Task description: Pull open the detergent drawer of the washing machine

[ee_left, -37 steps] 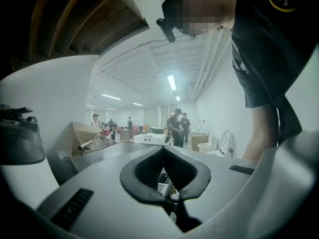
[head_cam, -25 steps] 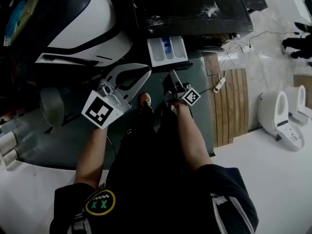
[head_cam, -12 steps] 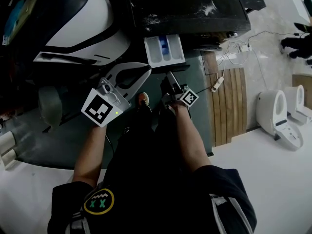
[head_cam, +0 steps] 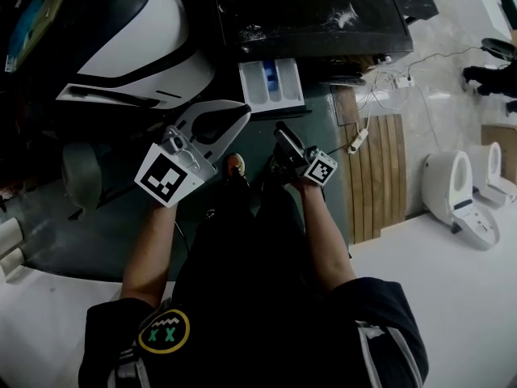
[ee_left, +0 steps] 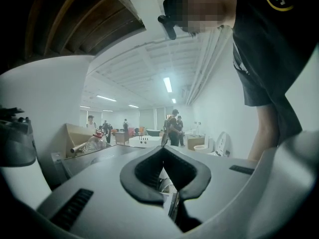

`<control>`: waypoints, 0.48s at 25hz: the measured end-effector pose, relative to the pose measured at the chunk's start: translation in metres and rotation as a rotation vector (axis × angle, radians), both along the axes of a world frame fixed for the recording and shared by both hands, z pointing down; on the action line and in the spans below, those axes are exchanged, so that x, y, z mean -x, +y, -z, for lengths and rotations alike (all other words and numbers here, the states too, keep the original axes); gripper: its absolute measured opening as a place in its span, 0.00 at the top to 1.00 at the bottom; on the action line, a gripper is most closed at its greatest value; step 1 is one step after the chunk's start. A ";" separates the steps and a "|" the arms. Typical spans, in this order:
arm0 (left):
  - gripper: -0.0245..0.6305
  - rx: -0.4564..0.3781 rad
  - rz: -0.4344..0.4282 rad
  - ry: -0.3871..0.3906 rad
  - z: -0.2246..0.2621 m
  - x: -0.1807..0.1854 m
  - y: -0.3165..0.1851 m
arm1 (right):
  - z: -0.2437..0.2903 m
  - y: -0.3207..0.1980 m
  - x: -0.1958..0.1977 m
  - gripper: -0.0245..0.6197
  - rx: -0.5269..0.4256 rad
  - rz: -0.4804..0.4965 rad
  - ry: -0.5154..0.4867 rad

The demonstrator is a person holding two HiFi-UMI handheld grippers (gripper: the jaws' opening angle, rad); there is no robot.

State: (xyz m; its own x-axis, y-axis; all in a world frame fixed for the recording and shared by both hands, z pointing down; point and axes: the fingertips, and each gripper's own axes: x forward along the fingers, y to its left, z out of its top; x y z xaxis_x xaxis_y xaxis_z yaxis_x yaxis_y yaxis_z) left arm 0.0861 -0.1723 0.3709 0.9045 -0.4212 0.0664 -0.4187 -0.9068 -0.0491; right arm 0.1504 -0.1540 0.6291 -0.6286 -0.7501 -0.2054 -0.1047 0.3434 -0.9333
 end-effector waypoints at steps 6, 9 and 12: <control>0.93 -0.003 0.007 0.011 0.003 0.006 0.000 | 0.111 0.007 -0.005 0.53 -0.280 0.088 0.331; 0.93 -0.013 0.003 0.011 0.005 0.009 0.001 | 0.166 0.004 0.001 0.56 -0.440 0.096 0.552; 0.93 -0.023 0.002 0.004 0.007 0.013 0.002 | 0.214 0.004 0.014 0.62 -0.592 0.077 0.707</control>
State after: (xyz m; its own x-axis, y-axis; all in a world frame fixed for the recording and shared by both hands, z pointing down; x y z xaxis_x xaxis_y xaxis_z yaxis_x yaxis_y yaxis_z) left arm 0.0735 -0.1700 0.3636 0.9041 -0.4241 0.0532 -0.4204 -0.9048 -0.0685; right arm 0.1362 -0.1503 0.4154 -0.7974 -0.5965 -0.0916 -0.5406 0.7735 -0.3308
